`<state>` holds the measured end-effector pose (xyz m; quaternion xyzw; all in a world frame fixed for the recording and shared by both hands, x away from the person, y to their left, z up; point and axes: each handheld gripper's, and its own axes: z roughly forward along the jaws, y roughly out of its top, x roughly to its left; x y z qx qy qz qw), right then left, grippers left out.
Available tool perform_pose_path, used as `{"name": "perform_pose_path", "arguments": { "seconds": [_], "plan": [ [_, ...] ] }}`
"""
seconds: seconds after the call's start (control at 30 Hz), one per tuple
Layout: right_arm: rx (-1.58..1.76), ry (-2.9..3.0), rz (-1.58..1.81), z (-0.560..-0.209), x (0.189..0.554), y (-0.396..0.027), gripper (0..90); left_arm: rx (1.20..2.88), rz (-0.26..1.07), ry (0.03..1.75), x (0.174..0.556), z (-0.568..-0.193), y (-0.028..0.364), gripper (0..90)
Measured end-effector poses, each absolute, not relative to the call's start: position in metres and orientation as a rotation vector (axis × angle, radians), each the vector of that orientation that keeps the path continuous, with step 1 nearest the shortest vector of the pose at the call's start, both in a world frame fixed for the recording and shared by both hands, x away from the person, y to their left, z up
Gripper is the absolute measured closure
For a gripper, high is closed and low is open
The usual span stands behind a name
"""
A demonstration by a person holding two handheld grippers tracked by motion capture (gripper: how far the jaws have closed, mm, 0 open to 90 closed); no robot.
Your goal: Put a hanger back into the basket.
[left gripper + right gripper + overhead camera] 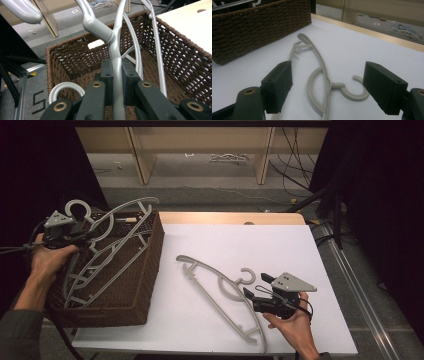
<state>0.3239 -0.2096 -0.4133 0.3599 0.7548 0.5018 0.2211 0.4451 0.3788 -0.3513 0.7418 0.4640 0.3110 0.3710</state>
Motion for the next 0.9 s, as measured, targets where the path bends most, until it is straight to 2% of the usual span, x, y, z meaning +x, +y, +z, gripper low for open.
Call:
{"name": "perform_pose_path", "arguments": {
  "seconds": [0.67,0.9],
  "plan": [
    [1.013,2.098,1.366,-0.413,0.324,-0.212,21.6,1.904,0.810,1.206,0.432,-0.371,0.398,82.2],
    [1.002,2.088,1.363,-0.412,0.325,-0.212,21.5,1.896,0.805,1.163,0.430,-0.372,0.399,82.1]
  ]
}}
